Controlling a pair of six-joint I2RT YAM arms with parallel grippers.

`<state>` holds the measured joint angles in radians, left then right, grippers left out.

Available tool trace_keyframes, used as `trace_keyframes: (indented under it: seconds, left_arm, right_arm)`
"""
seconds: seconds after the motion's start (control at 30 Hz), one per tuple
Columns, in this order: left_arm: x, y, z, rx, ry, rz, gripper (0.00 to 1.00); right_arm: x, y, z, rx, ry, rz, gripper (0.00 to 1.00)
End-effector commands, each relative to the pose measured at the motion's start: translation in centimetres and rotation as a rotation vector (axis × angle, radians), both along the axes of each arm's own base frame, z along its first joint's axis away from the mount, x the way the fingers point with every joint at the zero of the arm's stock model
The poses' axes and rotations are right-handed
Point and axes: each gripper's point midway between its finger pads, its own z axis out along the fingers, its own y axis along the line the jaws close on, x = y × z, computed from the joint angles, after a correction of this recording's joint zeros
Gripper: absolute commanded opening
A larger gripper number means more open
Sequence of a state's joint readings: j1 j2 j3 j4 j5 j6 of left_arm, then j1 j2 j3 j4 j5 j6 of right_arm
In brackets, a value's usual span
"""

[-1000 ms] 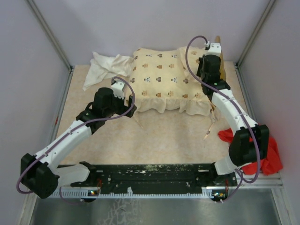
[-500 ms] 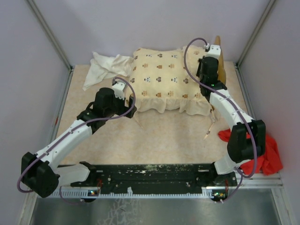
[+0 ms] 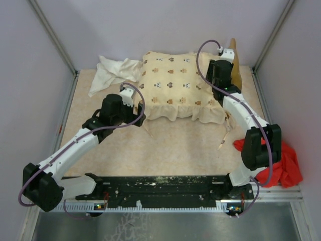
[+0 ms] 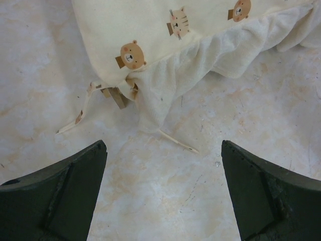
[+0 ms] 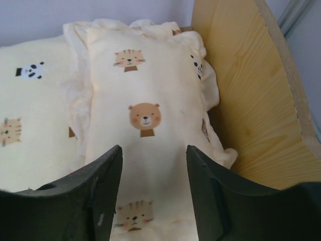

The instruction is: Set up the pet bed

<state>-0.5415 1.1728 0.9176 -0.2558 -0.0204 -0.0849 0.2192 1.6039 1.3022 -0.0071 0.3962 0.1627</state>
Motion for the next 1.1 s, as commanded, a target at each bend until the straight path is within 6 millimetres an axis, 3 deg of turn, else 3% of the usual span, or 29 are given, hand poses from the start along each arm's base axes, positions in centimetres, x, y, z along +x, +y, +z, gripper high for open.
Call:
trace_keyframes:
  seconds: [0.0, 0.07, 0.27, 0.43, 0.53, 0.77, 0.93, 1.07]
  left_arm:
    - [0.5, 0.0, 1.5, -0.008, -0.031, 0.013, 1.00]
    - [0.7, 0.0, 2.0, -0.022, -0.036, 0.024, 1.00]
    - [1.4, -0.1, 4.5, -0.090, -0.083, 0.070, 1.00]
    - [1.8, 0.2, 9.2, -0.177, -0.169, 0.119, 1.00]
    - [1.6, 0.3, 11.9, -0.203, -0.227, 0.108, 1.00]
    - [-0.8, 1.0, 17.7, -0.283, -0.349, 0.064, 1.00]
    - [-3.6, 0.4, 18.1, -0.375, -0.369, -0.024, 1.00]
    - [-4.4, 0.6, 15.4, -0.412, -0.334, -0.014, 1.00]
  right_arm:
    - [-1.1, 0.6, 5.3, 0.046, -0.069, 0.052, 0.62]
    - [-2.4, 1.6, 5.9, 0.085, -0.045, 0.094, 0.76]
    - [-6.7, 3.8, 6.5, 0.150, 0.001, 0.210, 0.80]
    - [-11.6, 5.6, 7.4, 0.220, -0.015, 0.355, 0.81]
    - [-14.2, 5.5, 7.1, 0.270, -0.018, 0.365, 0.82]
    - [-20.6, 7.4, 9.2, 0.368, -0.088, 0.539, 0.85]
    - [-23.7, 7.5, 6.4, 0.475, -0.075, 0.544, 0.84]
    - [-24.8, 7.6, 4.6, 0.500, -0.055, 0.550, 0.84]
